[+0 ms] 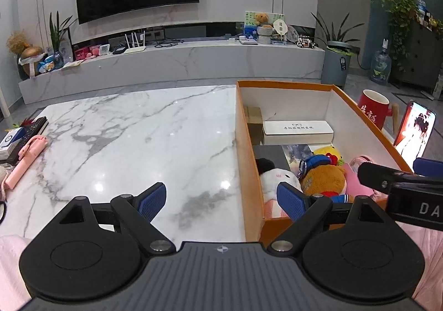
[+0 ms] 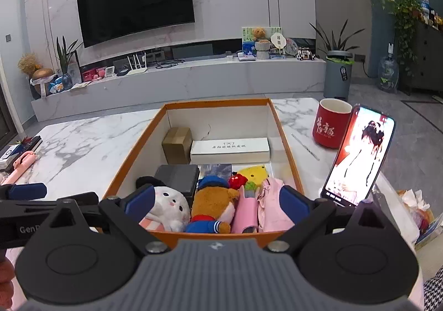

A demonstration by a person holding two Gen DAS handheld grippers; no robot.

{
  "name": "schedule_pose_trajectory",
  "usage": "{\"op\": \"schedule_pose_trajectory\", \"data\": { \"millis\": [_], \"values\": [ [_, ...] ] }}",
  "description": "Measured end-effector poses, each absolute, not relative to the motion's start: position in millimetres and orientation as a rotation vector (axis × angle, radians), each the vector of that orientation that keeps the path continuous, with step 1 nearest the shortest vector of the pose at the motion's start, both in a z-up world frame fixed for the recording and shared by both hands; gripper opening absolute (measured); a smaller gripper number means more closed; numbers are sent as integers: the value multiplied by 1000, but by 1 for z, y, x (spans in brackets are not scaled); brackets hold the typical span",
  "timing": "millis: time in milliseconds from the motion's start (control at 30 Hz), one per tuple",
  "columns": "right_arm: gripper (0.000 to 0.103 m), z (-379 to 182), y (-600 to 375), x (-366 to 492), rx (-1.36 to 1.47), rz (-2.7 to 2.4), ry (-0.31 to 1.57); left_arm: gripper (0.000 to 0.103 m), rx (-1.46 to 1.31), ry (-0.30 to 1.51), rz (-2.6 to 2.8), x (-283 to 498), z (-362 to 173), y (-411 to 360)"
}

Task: Organize objects

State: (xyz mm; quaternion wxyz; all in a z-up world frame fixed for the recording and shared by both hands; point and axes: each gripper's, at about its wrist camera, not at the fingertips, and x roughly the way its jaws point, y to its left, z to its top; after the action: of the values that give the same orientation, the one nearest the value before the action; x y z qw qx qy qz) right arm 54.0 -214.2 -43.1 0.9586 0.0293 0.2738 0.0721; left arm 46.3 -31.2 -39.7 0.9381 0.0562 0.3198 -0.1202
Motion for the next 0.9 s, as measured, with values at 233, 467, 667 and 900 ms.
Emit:
{"op": "schedule_pose_trajectory", "data": {
  "millis": [233,467,667,900],
  "values": [
    [97,-47,-214,54,57,155,569,103,116,665,-237,48,-41,-32],
    [97,-47,-215,50,68,162,580,103,121,660,-231,45,-38,-31],
    [97,-47,-216,49,71,164,580,103,125,658,-229,45,-37,-32],
    [97,-48,-215,45,76,167,577,103,126,659,-229,44,-37,-32]
  ]
}}
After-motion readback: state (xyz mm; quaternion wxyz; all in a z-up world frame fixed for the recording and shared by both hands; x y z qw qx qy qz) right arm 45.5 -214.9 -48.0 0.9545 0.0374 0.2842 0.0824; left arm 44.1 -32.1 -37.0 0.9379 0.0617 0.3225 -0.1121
